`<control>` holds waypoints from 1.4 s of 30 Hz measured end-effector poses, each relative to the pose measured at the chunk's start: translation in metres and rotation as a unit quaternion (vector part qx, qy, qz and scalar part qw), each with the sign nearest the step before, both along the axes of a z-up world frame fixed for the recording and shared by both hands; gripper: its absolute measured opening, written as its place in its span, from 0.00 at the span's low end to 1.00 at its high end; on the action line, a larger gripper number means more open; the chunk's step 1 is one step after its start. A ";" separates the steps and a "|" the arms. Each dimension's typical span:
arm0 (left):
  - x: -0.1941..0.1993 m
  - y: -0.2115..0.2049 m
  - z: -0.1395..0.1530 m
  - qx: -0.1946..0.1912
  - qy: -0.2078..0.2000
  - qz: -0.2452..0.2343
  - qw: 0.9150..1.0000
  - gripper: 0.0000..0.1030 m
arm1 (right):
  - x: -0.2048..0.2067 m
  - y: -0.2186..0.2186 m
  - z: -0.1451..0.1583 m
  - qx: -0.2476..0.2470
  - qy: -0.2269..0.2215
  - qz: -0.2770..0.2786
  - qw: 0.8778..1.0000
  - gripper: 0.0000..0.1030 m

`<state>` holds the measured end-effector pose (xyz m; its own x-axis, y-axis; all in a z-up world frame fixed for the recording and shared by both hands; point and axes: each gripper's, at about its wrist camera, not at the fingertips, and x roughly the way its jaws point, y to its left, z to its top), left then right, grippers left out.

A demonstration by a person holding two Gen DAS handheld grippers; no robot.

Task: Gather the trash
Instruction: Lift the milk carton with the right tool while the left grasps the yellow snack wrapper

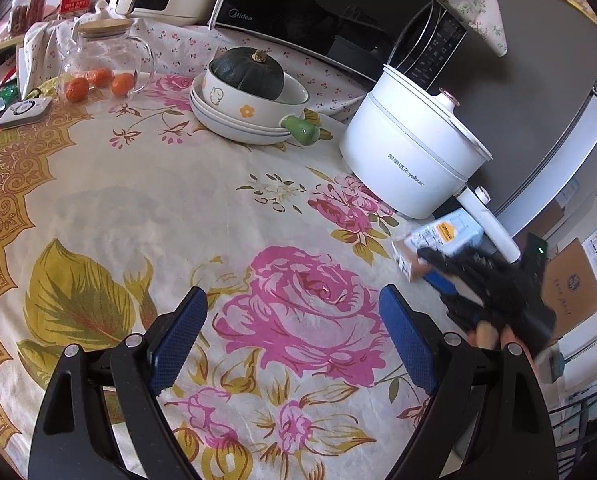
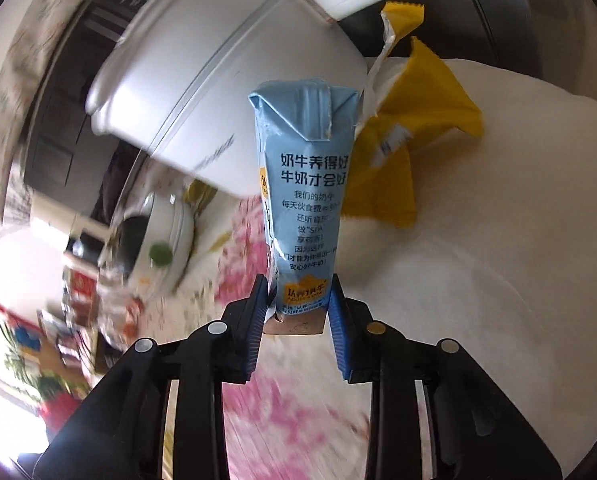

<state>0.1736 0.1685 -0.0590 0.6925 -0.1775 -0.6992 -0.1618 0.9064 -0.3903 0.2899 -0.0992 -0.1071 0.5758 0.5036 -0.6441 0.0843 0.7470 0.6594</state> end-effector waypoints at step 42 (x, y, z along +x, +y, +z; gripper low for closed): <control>0.082 -0.078 -0.008 -0.007 0.024 -0.056 0.998 0.83 | -0.056 -0.030 0.021 -0.129 0.008 0.144 0.981 0.29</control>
